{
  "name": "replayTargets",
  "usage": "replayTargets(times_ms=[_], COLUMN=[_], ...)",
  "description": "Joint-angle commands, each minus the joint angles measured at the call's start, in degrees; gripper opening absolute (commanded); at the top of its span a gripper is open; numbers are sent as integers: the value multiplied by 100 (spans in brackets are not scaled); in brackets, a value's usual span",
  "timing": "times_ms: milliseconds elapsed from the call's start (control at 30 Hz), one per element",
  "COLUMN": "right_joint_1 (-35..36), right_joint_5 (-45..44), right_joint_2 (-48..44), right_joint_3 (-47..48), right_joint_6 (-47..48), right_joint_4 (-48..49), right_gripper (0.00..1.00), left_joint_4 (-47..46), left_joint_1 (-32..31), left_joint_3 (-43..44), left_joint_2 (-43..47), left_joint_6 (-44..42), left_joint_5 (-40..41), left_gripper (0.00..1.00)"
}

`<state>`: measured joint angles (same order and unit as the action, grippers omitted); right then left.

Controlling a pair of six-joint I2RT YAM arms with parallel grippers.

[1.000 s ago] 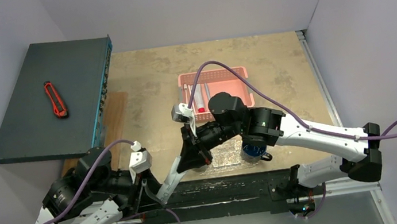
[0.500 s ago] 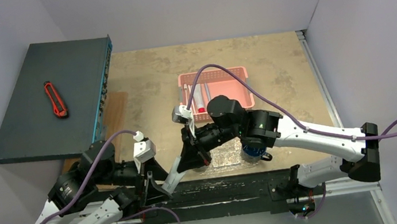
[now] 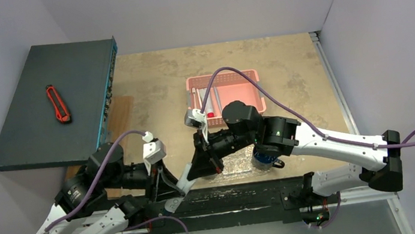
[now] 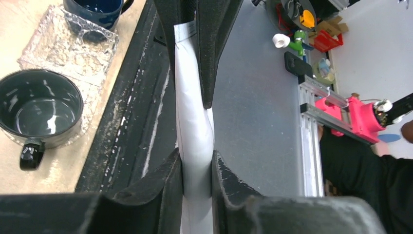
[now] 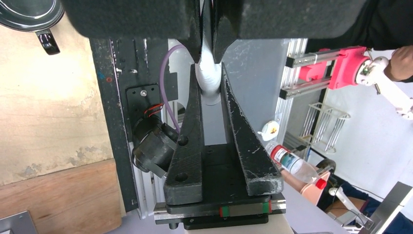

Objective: Prepare toiletry sets of a toothbrush and toothpaste on the tray

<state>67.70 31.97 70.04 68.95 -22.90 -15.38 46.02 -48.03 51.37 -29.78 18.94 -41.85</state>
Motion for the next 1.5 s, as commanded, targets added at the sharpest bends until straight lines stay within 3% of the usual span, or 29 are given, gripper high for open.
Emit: replayTargets(times_ms=[0, 67, 133, 400, 600, 1000, 1467], right_joint_1=[-3, -3, -3, -3, -3, -3, -3], right_joint_5=[-102, -204, -370, -1264, -2454, -4655, -5561], right_joint_2=[-184, -199, -225, -325, -339, 43, 538], right_joint_3=[13, 34, 67, 508, 951, 1827, 2075], right_joint_6=[-10, 31, 69, 223, 188, -154, -663], right_joint_4=[323, 205, 63, -983, -2110, -3904, -4899], right_gripper=[0, 0, 0, 0, 0, 0, 0], left_joint_4=[-258, -162, -82, 295, 322, 214, 64], left_joint_1=[-13, -11, -6, -9, -7, -12, -10], left_joint_3=[77, 132, 193, 427, 411, 174, -277], left_joint_2=[23, 48, 82, 191, 363, 700, 1208], left_joint_6=[18, -6, -31, -100, -38, 108, 314], left_joint_5=[-28, 87, 250, 1435, 2387, 3502, 3949], left_gripper=[35, 51, 60, 72, 94, 96, 97])
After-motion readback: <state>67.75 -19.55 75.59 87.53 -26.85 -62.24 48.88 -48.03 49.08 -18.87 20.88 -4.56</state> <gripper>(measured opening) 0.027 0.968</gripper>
